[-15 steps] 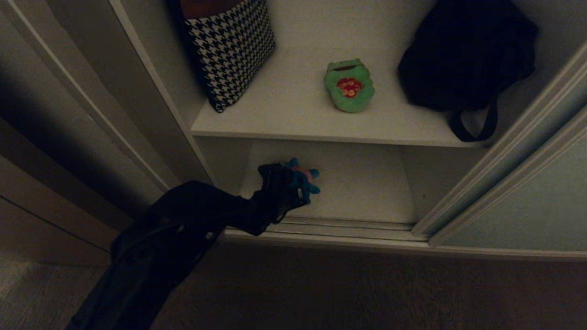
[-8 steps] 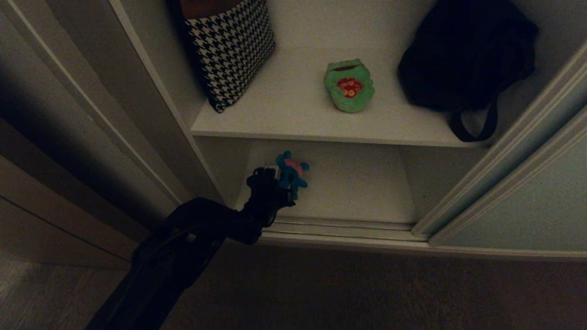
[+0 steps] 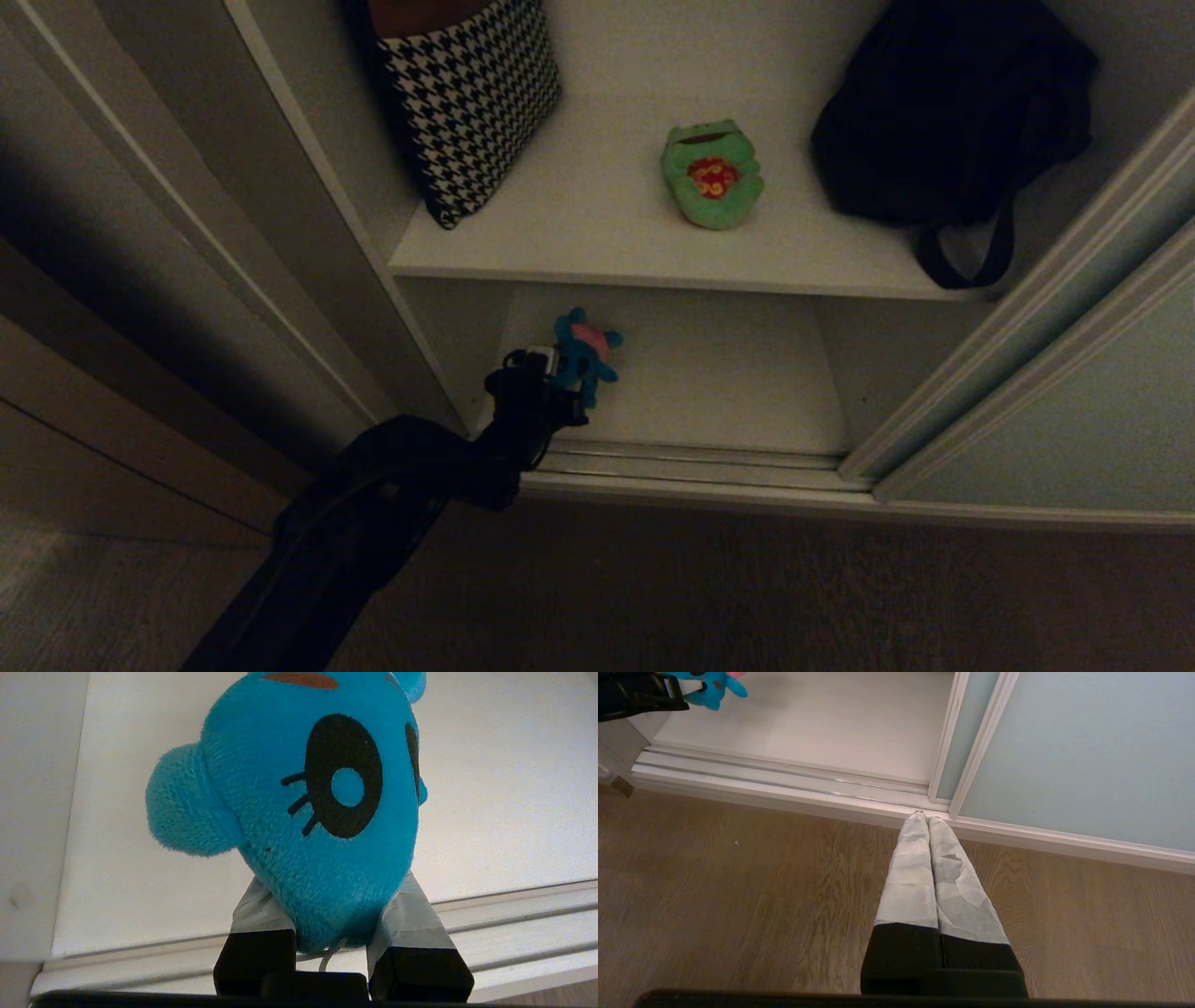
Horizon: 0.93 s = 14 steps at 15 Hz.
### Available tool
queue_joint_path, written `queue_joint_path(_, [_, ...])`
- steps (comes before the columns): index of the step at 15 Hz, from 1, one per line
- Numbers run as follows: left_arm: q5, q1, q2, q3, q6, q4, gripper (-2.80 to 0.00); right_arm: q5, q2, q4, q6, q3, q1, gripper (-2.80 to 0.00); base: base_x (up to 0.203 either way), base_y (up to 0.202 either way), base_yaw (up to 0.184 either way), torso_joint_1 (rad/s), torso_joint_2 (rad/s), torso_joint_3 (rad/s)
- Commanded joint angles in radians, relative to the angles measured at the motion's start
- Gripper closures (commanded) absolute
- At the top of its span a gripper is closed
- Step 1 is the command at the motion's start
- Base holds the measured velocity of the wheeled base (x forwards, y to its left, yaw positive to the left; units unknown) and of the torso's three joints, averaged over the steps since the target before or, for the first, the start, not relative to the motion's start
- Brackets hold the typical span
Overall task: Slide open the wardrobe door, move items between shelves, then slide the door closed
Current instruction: Place the blue doll on the lower shelf
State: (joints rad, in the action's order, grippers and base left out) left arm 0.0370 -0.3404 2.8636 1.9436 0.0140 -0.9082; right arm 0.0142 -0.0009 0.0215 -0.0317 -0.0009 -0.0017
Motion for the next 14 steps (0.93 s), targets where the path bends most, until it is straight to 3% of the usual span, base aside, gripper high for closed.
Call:
queue_joint_path(1, [-0.001, 0.013, 0.011, 0.000, 0.000, -0.018, 0.00, 0.000, -0.001, 0.000, -0.001, -0.001, 0.000, 0.00, 0.000, 0.000, 0.000, 0.000, 0.00, 0.000])
queue_joint_path(7, [-0.034, 0.035, 0.052, 0.001, -0.006, -0.094, 0.00, 0.000, -0.001, 0.000, -0.001, -0.001, 0.000, 0.00, 0.000, 0.000, 0.000, 0.000, 0.00, 0.000])
queue_joint_path(14, [-0.044, 0.035, 0.054, 0.001, -0.001, -0.084, 0.00, 0.000, -0.001, 0.002, 0.000, -0.001, 0.000, 0.00, 0.000, 0.000, 0.000, 0.000, 0.00, 0.000])
